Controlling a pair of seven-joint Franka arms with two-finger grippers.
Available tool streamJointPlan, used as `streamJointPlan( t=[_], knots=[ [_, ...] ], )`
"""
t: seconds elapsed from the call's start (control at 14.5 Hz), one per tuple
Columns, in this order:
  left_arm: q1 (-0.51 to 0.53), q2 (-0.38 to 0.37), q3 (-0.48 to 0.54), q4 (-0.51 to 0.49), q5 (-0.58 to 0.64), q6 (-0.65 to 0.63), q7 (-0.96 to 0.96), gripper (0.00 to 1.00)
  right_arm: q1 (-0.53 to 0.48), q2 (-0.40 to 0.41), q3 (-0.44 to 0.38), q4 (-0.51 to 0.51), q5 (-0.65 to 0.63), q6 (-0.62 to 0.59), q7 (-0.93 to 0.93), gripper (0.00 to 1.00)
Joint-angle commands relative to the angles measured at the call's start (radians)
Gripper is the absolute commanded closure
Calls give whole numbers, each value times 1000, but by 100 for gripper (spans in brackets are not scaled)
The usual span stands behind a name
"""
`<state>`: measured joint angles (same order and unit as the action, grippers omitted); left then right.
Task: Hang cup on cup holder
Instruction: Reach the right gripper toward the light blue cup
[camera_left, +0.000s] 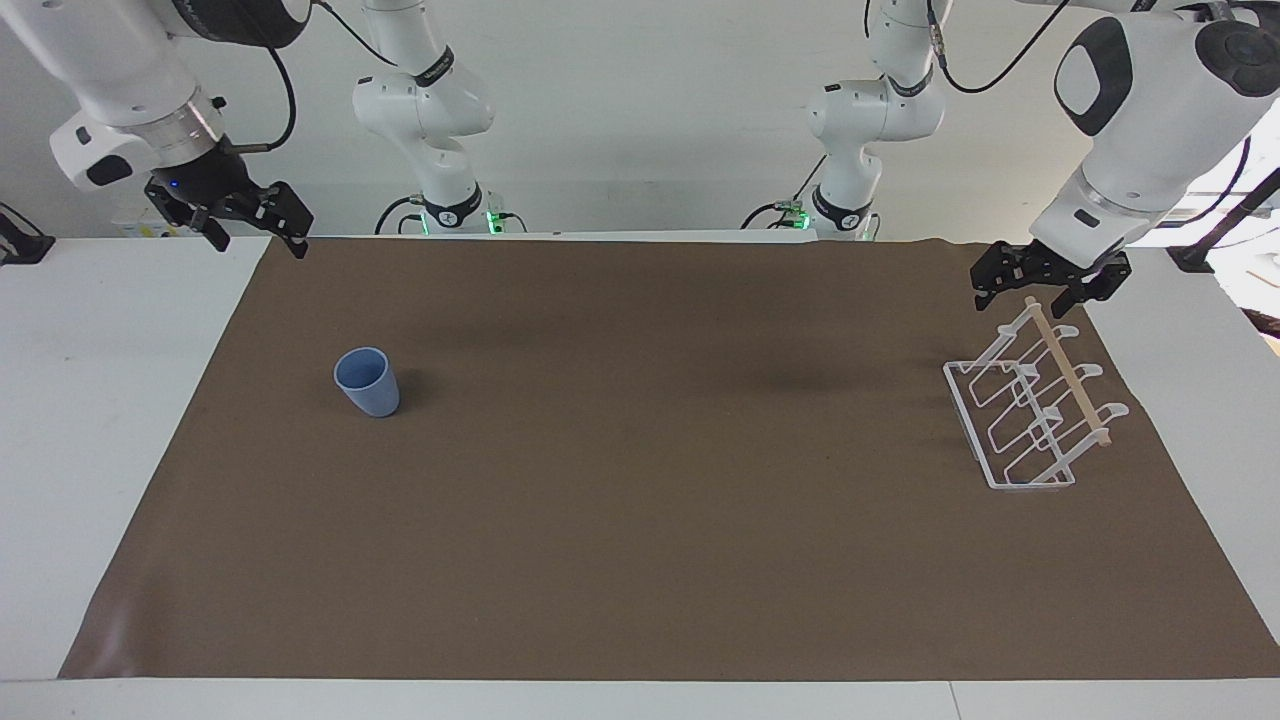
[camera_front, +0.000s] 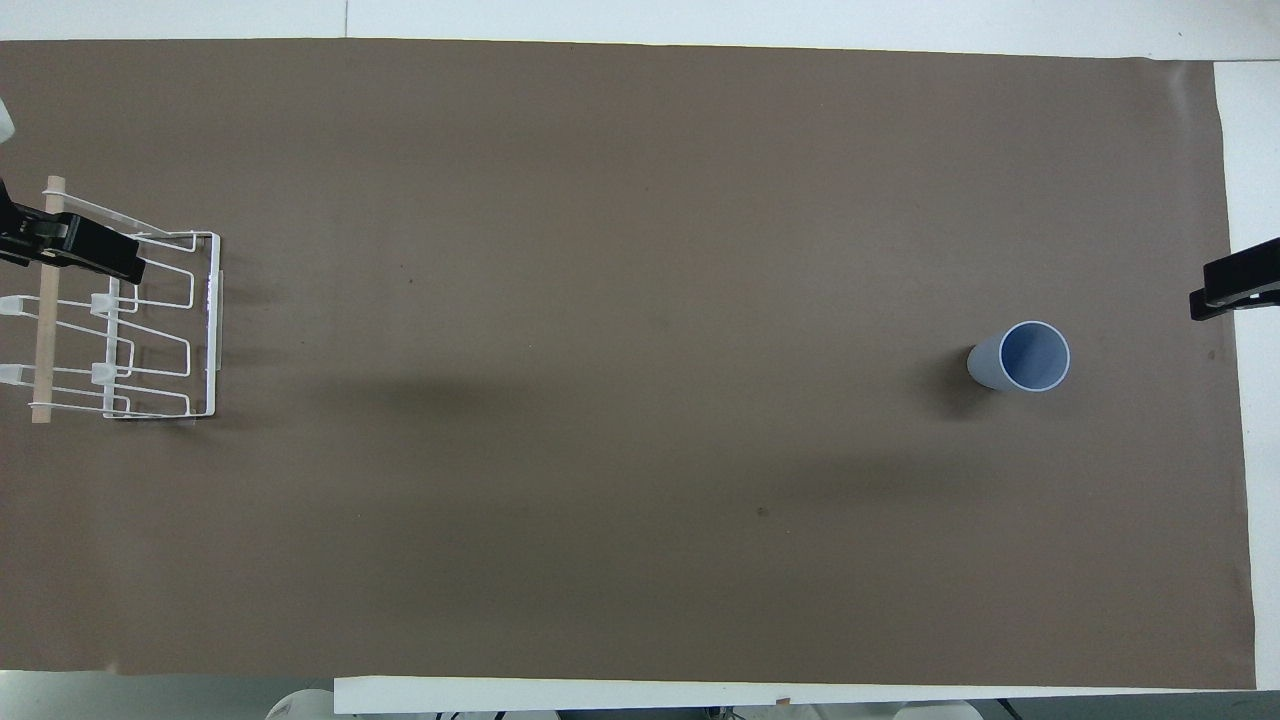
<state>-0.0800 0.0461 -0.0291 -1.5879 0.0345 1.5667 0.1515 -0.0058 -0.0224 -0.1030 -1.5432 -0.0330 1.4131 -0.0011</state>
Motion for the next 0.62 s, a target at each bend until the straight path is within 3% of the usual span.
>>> streamJointPlan(
  t=[0.0,0.34,0.48,0.55],
  knots=[
    [-14,15,6,31,12,-22,-21,0,-3,6,5,8,12,3,4,0],
    [-12,17,9,40,-25,-11,-84,0,-2,-8,12,-27,5,15,4,0],
    [-12,2,9,-9,-22,16,-130,0,-9,-25,12,-90,5,126,-35,0],
    [-14,-5,9,-24,-22,41,-169,0,-13,-45,12,-172,7,206,-83,0]
  ],
)
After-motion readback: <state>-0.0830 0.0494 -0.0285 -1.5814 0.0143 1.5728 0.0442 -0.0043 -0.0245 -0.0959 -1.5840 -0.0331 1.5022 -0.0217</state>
